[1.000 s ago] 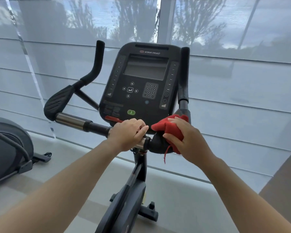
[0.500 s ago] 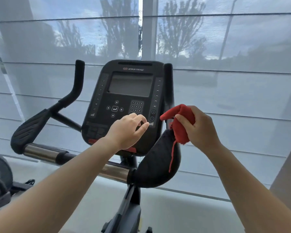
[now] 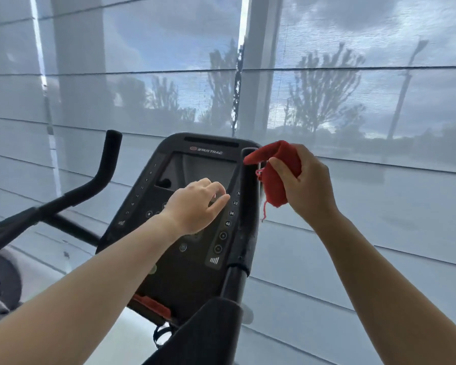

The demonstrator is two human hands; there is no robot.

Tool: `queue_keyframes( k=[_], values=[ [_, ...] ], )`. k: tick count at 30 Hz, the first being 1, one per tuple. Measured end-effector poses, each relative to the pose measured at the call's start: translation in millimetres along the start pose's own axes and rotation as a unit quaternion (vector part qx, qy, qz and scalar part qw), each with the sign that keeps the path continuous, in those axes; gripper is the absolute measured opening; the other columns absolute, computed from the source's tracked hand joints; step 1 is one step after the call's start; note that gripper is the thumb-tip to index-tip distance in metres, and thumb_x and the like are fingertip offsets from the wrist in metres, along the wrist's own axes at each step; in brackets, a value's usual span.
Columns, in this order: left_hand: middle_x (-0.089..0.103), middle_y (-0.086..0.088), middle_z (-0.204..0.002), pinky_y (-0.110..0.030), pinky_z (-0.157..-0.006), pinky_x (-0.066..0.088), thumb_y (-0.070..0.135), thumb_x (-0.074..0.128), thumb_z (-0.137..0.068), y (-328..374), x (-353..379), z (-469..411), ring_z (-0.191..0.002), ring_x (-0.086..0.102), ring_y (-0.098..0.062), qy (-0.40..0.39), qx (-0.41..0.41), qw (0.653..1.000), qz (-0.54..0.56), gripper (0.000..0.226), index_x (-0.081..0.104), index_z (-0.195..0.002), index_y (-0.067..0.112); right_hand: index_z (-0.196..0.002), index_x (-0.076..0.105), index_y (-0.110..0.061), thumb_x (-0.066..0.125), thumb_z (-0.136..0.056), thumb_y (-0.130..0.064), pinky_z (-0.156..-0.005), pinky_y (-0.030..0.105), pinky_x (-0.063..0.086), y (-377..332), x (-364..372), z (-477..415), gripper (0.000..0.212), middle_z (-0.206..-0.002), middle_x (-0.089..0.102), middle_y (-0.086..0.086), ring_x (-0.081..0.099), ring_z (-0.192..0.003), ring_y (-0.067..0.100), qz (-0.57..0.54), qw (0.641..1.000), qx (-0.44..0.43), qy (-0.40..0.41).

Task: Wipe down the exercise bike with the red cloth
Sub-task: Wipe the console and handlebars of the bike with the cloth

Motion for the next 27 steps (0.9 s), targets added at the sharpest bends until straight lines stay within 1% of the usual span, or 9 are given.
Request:
queue_keyframes(
  k=[3, 6, 8, 10, 12, 14, 16, 21, 27],
  values=[
    [0.054, 0.01, -0.101, -0.035, -0.084, 0.049, 0.051, 0.032, -0.096, -5, 3, -15, -0.095, 0.053, -0.01, 0.011, -0.018, 1.0, -0.02, 0.033, 0.055, -0.11, 0.031, -0.102, 0.058, -0.023, 0.061, -0.088, -0.03, -0.078, 0.019, 0.048, 3, 7, -28, 0.017, -0.094, 0.065, -0.012, 0.059, -0.086, 0.0, -0.02, 0.999, -0.029, 0.028],
    [0.054, 0.01, -0.102, -0.033, -0.084, 0.049, 0.05, 0.031, -0.096, -12, 11, -20, -0.098, 0.054, -0.01, 0.01, -0.034, 0.999, -0.026, 0.032, 0.055, -0.108, 0.031, -0.123, 0.054, -0.021, 0.06, -0.089, -0.03, -0.087, 0.017, 0.045, 8, 25, -35, 0.036, -0.111, 0.062, -0.01, 0.056, -0.097, 0.006, -0.02, 0.998, -0.044, -0.043],
    [0.054, 0.01, -0.107, -0.033, -0.085, 0.049, 0.047, 0.032, -0.096, -19, 18, -18, -0.102, 0.052, -0.01, 0.007, -0.042, 0.999, -0.024, 0.031, 0.055, -0.109, 0.031, -0.13, 0.051, -0.02, 0.057, -0.09, -0.032, -0.095, 0.03, 0.046, 15, 37, -28, 0.042, -0.122, 0.058, -0.006, 0.055, -0.109, 0.022, -0.033, 0.991, -0.055, -0.116],
    [0.053, 0.011, -0.113, -0.034, -0.088, 0.048, 0.045, 0.035, -0.096, -28, 26, -14, -0.107, 0.051, -0.01, 0.004, -0.042, 0.999, -0.024, 0.03, 0.055, -0.111, 0.029, -0.129, 0.053, -0.019, 0.056, -0.089, -0.031, -0.1, 0.038, 0.043, 20, 43, -18, 0.042, -0.134, 0.052, -0.005, 0.05, -0.121, 0.022, -0.038, 0.989, -0.078, -0.123],
    [0.05, 0.013, -0.12, -0.033, -0.092, 0.046, 0.044, 0.037, -0.096, -37, 34, -11, -0.114, 0.048, -0.01, -0.002, -0.033, 0.999, -0.024, 0.032, 0.054, -0.118, 0.027, -0.134, 0.049, -0.019, 0.059, -0.088, -0.03, -0.104, 0.022, 0.036, 26, 43, -6, 0.048, -0.144, 0.043, -0.006, 0.044, -0.126, 0.008, -0.038, 0.991, -0.088, -0.094],
    [0.043, 0.013, -0.134, -0.034, -0.102, 0.04, 0.044, 0.037, -0.097, -45, 42, -10, -0.127, 0.039, -0.01, -0.018, -0.014, 0.999, -0.024, 0.039, 0.049, -0.129, 0.027, -0.138, 0.045, -0.015, 0.062, -0.087, -0.028, -0.099, 0.002, 0.026, 29, 43, 5, 0.055, -0.147, 0.037, -0.007, 0.037, -0.123, -0.005, -0.021, 0.994, -0.09, -0.066],
    [0.032, 0.01, -0.149, -0.033, -0.112, 0.031, 0.044, 0.038, -0.097, -51, 49, -11, -0.139, 0.025, -0.008, -0.028, 0.009, 0.999, -0.021, 0.045, 0.04, -0.14, 0.029, -0.139, 0.043, -0.012, 0.062, -0.087, -0.028, -0.096, -0.002, 0.022, 31, 44, 10, 0.058, -0.145, 0.038, -0.006, 0.034, -0.122, -0.008, -0.009, 0.995, -0.081, -0.058],
    [0.006, 0.008, -0.16, -0.027, -0.118, 0.006, 0.048, 0.033, -0.098, -56, 68, -24, -0.147, 0.0, -0.01, -0.044, 0.072, 0.996, -0.028, 0.056, 0.017, -0.15, 0.034, -0.143, 0.035, -0.015, 0.057, -0.09, -0.033, -0.099, 0.004, 0.027, 18, 49, -1, 0.06, -0.144, 0.043, -0.002, 0.041, -0.125, 0.003, 0.008, 0.999, -0.029, -0.046],
    [-0.016, 0.012, -0.158, -0.037, -0.12, 0.0, 0.058, 0.017, -0.095, -72, 106, -24, -0.145, -0.016, -0.009, -0.087, 0.121, 0.986, -0.07, 0.061, -0.007, -0.148, 0.042, -0.142, 0.036, -0.01, 0.056, -0.09, -0.032, -0.11, 0.023, 0.028, 14, 52, 32, 0.06, -0.148, 0.037, -0.003, 0.034, -0.135, 0.008, 0.06, 0.995, -0.001, -0.082]
  ],
)
Point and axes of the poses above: each hand's wrist, its own z-axis away from the middle knuckle, its own x-axis out of the palm, y = z × x, the point moved 2 cm from there along -z, towards the middle knuckle
